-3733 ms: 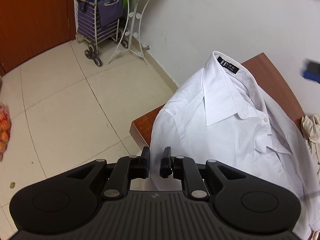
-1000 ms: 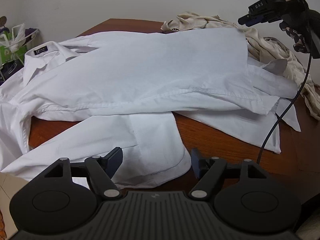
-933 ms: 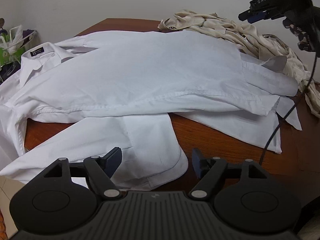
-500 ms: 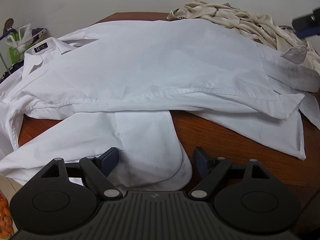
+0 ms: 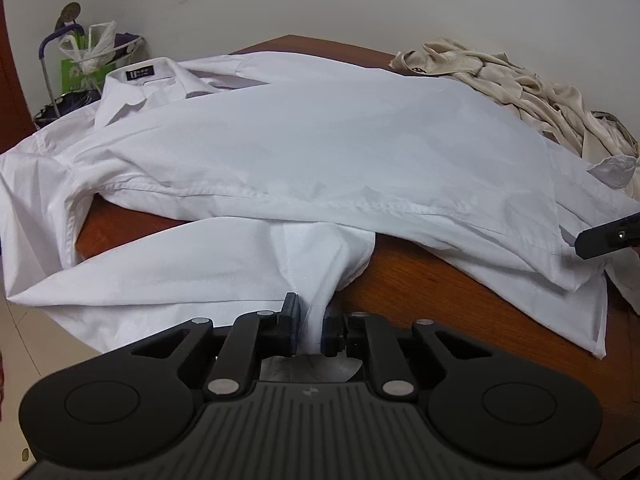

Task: Fold clothes

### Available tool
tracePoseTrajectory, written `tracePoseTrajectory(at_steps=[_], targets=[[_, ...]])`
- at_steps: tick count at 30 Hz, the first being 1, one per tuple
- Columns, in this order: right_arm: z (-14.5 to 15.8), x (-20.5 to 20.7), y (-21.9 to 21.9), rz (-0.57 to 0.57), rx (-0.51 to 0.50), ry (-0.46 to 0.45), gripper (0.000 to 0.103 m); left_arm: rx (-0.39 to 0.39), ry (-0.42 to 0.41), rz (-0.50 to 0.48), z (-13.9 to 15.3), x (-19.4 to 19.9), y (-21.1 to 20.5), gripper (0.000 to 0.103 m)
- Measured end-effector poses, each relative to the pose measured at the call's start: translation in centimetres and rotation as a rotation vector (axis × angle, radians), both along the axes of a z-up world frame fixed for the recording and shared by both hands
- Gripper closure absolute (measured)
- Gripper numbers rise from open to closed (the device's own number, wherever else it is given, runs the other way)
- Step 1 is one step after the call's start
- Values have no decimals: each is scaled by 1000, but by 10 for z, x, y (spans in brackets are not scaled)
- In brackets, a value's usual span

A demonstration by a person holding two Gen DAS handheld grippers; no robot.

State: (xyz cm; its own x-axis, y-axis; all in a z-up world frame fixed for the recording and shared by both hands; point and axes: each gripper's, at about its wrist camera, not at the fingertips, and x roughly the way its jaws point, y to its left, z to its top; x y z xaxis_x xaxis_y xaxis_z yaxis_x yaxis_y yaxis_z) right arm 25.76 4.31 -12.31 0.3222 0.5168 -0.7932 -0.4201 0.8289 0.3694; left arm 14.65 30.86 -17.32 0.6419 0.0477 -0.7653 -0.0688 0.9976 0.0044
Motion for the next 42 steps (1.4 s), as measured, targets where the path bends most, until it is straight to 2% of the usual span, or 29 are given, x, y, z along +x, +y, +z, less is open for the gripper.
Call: tracePoseTrajectory(at_steps=[5, 12, 17, 18, 21, 22, 23, 25, 31, 37, 42], targets=[[-16, 9, 10, -26, -11, 50, 56, -10, 8, 109, 12, -33, 30, 88], [-26, 9, 16, -59, -25, 58, 56, -7, 64, 309, 22, -99, 91, 88], [-31, 12, 15, -100, 37, 72, 57, -41, 50, 438, 29, -146, 134, 80], [-31, 12, 15, -111, 53, 70, 61, -42, 41, 452, 33, -150, 141, 77], [-27, 13, 11, -147, 88, 65, 86, -40, 6, 475, 46, -155, 158, 67], [-25, 12, 10, -155, 100, 61, 90, -41, -8, 476, 50, -154, 162, 66], [-22, 11, 9, -163, 114, 58, 91, -42, -22, 474, 54, -152, 166, 65], [-13, 7, 7, -181, 147, 43, 94, -44, -42, 444, 62, -140, 171, 55], [14, -7, 5, -242, 203, 6, 97, 36, -72, 237, 65, -80, 176, 35], [57, -33, 16, -314, 232, -69, 97, 77, -29, 68, 41, -10, 176, 35], [97, -63, 32, -370, 248, -139, 97, 93, -13, -3, 15, 34, 185, 35]])
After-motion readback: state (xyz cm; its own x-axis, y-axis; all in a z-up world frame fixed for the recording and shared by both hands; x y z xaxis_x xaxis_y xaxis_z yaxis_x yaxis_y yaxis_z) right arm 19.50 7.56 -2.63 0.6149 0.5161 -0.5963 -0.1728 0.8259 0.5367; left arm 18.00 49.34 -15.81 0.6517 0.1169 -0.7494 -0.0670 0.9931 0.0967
